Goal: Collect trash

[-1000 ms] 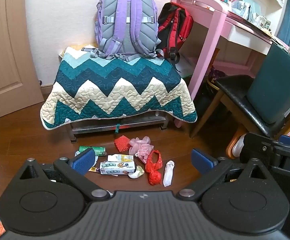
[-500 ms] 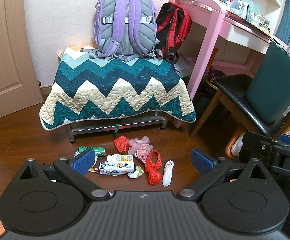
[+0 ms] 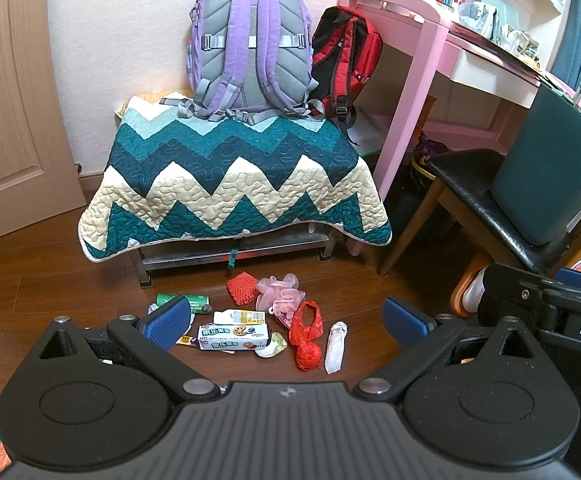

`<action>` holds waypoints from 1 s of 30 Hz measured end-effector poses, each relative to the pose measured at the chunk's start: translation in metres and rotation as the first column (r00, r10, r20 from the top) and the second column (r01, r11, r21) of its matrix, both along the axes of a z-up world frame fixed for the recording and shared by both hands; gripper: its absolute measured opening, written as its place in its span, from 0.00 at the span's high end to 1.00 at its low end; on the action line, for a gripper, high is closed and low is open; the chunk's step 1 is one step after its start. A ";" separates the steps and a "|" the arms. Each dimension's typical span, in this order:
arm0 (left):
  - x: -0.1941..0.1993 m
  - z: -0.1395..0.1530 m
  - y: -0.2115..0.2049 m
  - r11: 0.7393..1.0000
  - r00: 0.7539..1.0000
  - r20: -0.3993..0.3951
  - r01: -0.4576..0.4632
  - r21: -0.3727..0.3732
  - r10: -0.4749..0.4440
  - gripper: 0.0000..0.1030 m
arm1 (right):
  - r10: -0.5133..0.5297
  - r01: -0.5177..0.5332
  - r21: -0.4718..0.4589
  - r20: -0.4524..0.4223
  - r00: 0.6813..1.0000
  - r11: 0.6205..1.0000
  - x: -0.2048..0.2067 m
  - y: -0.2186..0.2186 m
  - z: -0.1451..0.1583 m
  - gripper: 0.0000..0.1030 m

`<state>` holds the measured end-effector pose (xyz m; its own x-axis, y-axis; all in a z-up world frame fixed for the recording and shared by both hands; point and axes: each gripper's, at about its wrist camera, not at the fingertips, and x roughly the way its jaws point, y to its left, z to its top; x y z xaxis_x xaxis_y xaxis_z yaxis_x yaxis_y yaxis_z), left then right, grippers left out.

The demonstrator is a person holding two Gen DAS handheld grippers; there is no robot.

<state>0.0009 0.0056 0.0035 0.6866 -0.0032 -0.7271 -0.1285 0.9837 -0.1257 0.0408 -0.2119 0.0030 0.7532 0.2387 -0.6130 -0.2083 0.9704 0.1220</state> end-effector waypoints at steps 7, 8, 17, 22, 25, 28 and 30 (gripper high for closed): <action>0.000 -0.001 -0.001 1.000 1.000 0.001 -0.001 0.001 0.001 0.00 | -0.001 0.001 0.001 0.000 1.000 1.000 0.000 0.000 0.000 0.02; 0.000 -0.001 -0.001 1.000 1.000 0.001 -0.001 0.001 0.001 0.00 | -0.002 0.002 0.000 0.001 1.000 1.000 0.000 0.001 -0.001 0.02; 0.001 0.004 -0.004 1.000 1.000 0.002 -0.001 0.004 0.001 0.00 | -0.002 0.002 0.000 0.002 1.000 1.000 0.000 0.000 0.001 0.02; 0.001 0.004 -0.003 1.000 1.000 0.003 0.000 0.004 0.000 0.00 | -0.001 0.001 0.000 0.003 1.000 1.000 0.000 0.000 0.001 0.02; 0.001 0.004 -0.003 1.000 1.000 0.003 -0.001 0.004 0.001 0.00 | -0.001 0.001 0.000 0.003 1.000 1.000 0.000 0.000 0.002 0.02; 0.001 0.004 -0.003 1.000 1.000 0.004 -0.001 0.003 0.001 0.00 | -0.004 0.004 -0.001 0.003 1.000 1.000 0.000 0.000 0.003 0.02; 0.001 0.005 -0.004 1.000 1.000 0.005 -0.002 0.004 0.002 0.00 | -0.004 0.004 -0.002 0.004 1.000 1.000 0.000 0.001 0.003 0.02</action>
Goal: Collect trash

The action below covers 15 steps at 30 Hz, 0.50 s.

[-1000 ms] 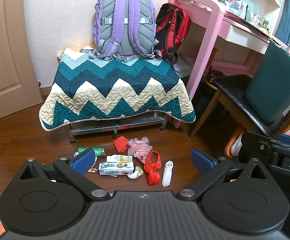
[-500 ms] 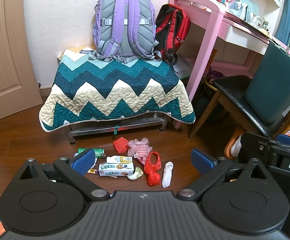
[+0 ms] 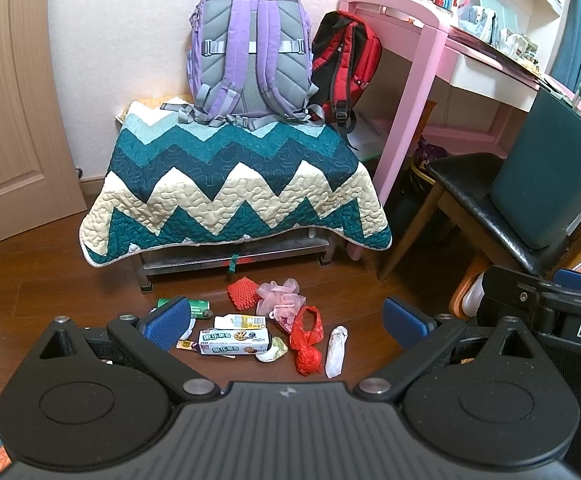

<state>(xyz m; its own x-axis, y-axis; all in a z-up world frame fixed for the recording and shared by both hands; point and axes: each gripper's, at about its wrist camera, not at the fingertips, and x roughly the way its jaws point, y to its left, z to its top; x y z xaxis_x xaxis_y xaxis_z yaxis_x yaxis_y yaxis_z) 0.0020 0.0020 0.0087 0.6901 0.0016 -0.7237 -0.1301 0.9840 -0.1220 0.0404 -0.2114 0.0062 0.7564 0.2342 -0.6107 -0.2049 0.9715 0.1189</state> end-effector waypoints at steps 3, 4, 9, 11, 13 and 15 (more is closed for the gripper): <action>0.000 0.000 0.000 1.000 1.000 0.002 0.003 0.000 -0.003 0.00 | 0.002 -0.002 -0.001 0.002 1.000 1.000 0.000 0.000 0.000 0.02; 0.001 0.001 0.000 1.000 1.000 0.001 0.003 0.001 -0.003 0.00 | 0.001 -0.001 -0.001 0.002 1.000 1.000 -0.001 0.000 0.000 0.02; 0.002 0.004 -0.001 1.000 1.000 0.003 0.004 -0.001 -0.004 0.00 | 0.006 -0.006 -0.001 0.004 1.000 1.000 0.002 0.003 0.013 0.02; 0.001 0.003 -0.001 1.000 1.000 0.003 0.004 0.000 -0.004 0.00 | 0.006 -0.006 -0.001 0.004 1.000 1.000 0.003 0.003 0.013 0.02; 0.001 0.003 -0.001 1.000 1.000 0.004 0.003 -0.001 -0.003 0.00 | 0.008 -0.008 0.000 0.005 1.000 1.000 0.003 0.003 0.012 0.02; 0.001 0.003 -0.001 1.000 1.000 0.005 0.002 -0.001 -0.002 0.00 | 0.011 -0.011 -0.002 0.003 1.000 1.000 0.005 0.005 0.011 0.02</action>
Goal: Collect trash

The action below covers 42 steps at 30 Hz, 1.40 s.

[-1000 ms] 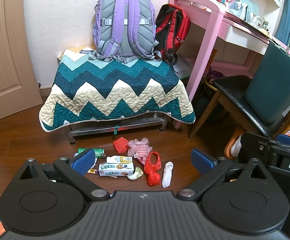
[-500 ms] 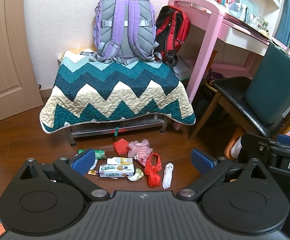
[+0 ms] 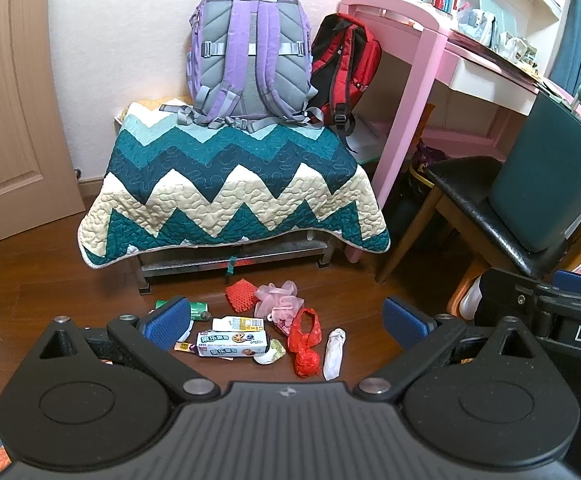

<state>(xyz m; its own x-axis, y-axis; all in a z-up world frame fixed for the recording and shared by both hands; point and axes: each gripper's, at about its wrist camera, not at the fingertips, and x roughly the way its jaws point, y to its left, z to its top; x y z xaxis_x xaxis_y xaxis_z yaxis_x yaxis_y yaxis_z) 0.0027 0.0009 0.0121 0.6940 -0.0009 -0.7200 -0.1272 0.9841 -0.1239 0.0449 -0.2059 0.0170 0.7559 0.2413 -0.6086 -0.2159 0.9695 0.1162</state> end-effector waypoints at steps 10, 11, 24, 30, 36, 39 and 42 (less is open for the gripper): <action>0.011 -0.008 0.028 0.999 0.999 -0.006 -0.034 -0.030 0.034 0.00 | 0.041 -0.041 -0.039 -0.006 0.999 0.998 0.013 0.032 -0.010 0.03; 0.014 -0.009 0.030 0.999 0.999 -0.007 -0.035 -0.028 0.035 0.00 | 0.047 -0.048 -0.045 -0.009 0.999 0.998 0.017 0.037 -0.012 0.03; 0.058 -0.059 0.086 0.990 0.990 -0.066 -0.131 -0.061 0.127 0.00 | 0.146 -0.153 -0.067 -0.092 0.985 0.986 0.090 0.088 -0.058 0.06; 0.099 -0.102 0.112 0.981 0.981 -0.113 -0.170 -0.092 0.159 0.00 | 0.165 -0.178 -0.065 -0.169 0.972 0.982 0.148 0.097 -0.104 0.09; 0.151 -0.152 0.136 0.974 0.968 -0.163 -0.209 -0.087 0.193 0.00 | 0.203 -0.222 -0.060 -0.225 0.953 0.973 0.205 0.115 -0.158 0.13; 0.177 -0.178 0.144 0.974 0.965 -0.166 -0.216 -0.064 0.203 0.00 | 0.233 -0.258 -0.075 -0.244 0.941 0.963 0.231 0.128 -0.189 0.15; 0.204 -0.206 0.152 0.974 0.958 -0.192 -0.224 -0.044 0.211 0.00 | 0.257 -0.289 -0.077 -0.285 0.923 0.954 0.258 0.137 -0.222 0.16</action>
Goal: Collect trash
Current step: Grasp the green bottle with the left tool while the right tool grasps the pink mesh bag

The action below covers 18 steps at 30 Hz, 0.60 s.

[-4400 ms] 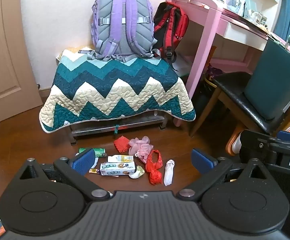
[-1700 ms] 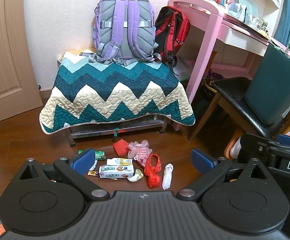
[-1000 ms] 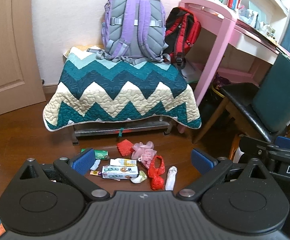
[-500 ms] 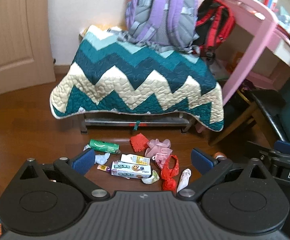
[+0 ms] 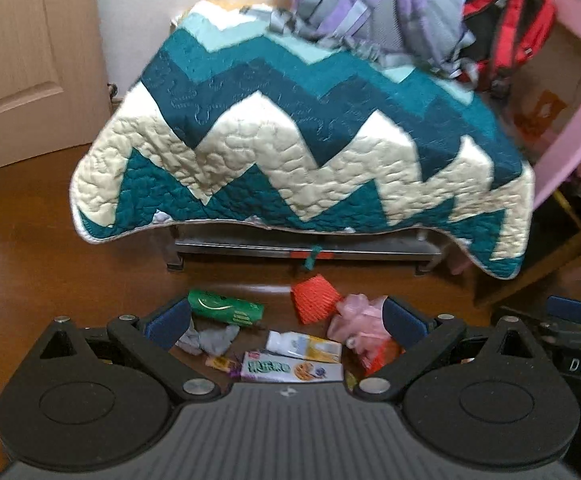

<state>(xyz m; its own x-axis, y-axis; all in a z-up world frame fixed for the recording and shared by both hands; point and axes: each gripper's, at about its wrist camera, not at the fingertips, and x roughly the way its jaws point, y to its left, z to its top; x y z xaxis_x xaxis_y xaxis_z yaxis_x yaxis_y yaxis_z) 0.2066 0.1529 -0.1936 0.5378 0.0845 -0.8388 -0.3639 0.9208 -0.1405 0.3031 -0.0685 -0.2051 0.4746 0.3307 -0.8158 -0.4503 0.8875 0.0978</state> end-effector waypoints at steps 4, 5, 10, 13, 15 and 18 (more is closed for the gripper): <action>0.035 -0.043 0.010 1.000 0.998 -0.053 -0.016 -0.002 0.015 0.00 | 0.043 -0.045 -0.023 -0.054 0.998 0.999 0.032 0.011 -0.045 0.18; 0.045 -0.056 0.012 1.000 0.997 -0.069 -0.025 0.001 0.025 0.00 | 0.059 -0.061 -0.028 -0.070 0.996 0.998 0.038 0.014 -0.057 0.18; 0.081 -0.125 0.032 0.994 0.979 -0.181 -0.099 -0.047 0.089 0.01 | 0.100 -0.113 -0.103 -0.121 0.988 0.988 0.068 0.028 -0.117 0.19; 0.097 -0.166 0.045 0.984 0.962 -0.235 -0.160 -0.082 0.137 0.01 | 0.128 -0.145 -0.124 -0.138 0.982 0.982 0.083 0.036 -0.148 0.19; 0.107 -0.192 0.051 0.980 0.952 -0.265 -0.182 -0.087 0.153 0.01 | 0.148 -0.167 -0.136 -0.143 0.979 0.976 0.091 0.042 -0.168 0.20; 0.122 -0.227 0.059 0.970 0.932 -0.312 -0.224 -0.092 0.185 0.01 | 0.183 -0.205 -0.162 -0.139 0.973 0.965 0.102 0.051 -0.195 0.20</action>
